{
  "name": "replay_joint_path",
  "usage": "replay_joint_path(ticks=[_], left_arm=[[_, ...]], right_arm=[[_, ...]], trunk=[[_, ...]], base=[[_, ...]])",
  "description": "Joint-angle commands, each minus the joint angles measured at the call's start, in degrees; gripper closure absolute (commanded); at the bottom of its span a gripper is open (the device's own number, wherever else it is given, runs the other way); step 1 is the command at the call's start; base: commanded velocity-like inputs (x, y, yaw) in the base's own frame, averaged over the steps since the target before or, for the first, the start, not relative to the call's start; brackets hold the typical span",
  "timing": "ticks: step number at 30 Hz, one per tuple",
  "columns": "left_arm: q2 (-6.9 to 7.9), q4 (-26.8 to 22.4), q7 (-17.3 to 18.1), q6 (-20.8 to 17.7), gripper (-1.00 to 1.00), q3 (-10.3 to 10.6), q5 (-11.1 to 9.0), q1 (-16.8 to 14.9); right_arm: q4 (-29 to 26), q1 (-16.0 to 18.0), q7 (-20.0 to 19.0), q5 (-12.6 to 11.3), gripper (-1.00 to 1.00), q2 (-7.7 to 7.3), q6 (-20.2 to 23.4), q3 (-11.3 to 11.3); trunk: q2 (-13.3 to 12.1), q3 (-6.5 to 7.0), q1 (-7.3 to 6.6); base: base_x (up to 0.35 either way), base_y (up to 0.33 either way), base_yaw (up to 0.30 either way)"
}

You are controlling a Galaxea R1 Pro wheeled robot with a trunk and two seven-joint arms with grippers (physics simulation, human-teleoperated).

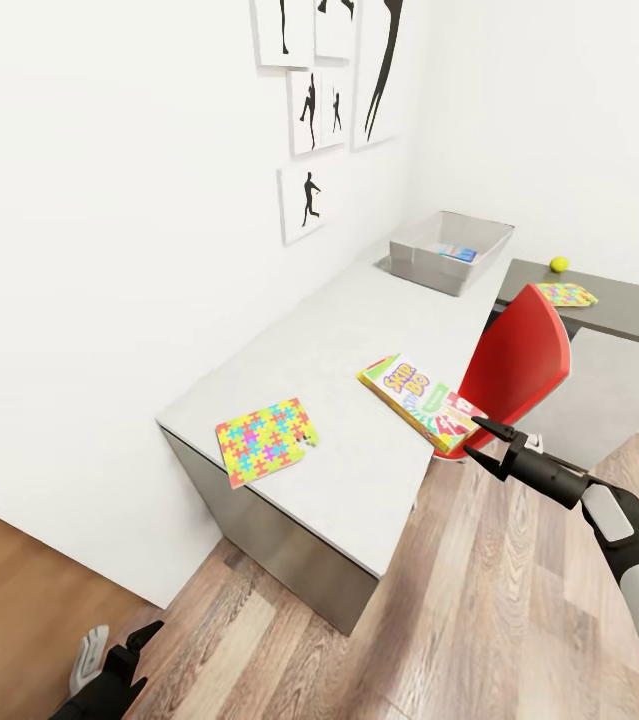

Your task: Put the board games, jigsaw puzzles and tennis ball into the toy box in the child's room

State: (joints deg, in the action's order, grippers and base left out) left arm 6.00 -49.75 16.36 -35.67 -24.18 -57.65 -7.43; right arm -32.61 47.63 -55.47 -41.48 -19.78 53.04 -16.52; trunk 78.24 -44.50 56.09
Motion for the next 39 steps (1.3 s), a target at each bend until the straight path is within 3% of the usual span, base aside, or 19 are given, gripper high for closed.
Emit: replay_joint_path(ticks=[1,16,39], left_arm=[[-0.04,0.0,0.08,-0.45,-1.0,-0.17,-0.16,-0.04],[-0.1,0.0,0.08,-0.45,-1.0,-0.1,-0.1,-0.04],[-0.14,0.0,0.08,-0.45,-1.0,0.15,-0.09,-0.06]], right_arm=[[0.11,0.05,-0.1,0.12,-1.0,0.01,0.18,-0.13],[0.34,0.09,0.15,0.09,-1.0,-0.04,-2.71,-0.23],[-0.29,0.21,0.26,0.13,-1.0,0.0,-3.57,-0.46]], trunk=[[0.02,-0.04,0.0],[0.02,-0.04,0.0],[0.02,-0.04,0.0]], base=[[0.0,0.0,0.0],[0.0,0.0,0.0],[0.0,0.0,0.0]])
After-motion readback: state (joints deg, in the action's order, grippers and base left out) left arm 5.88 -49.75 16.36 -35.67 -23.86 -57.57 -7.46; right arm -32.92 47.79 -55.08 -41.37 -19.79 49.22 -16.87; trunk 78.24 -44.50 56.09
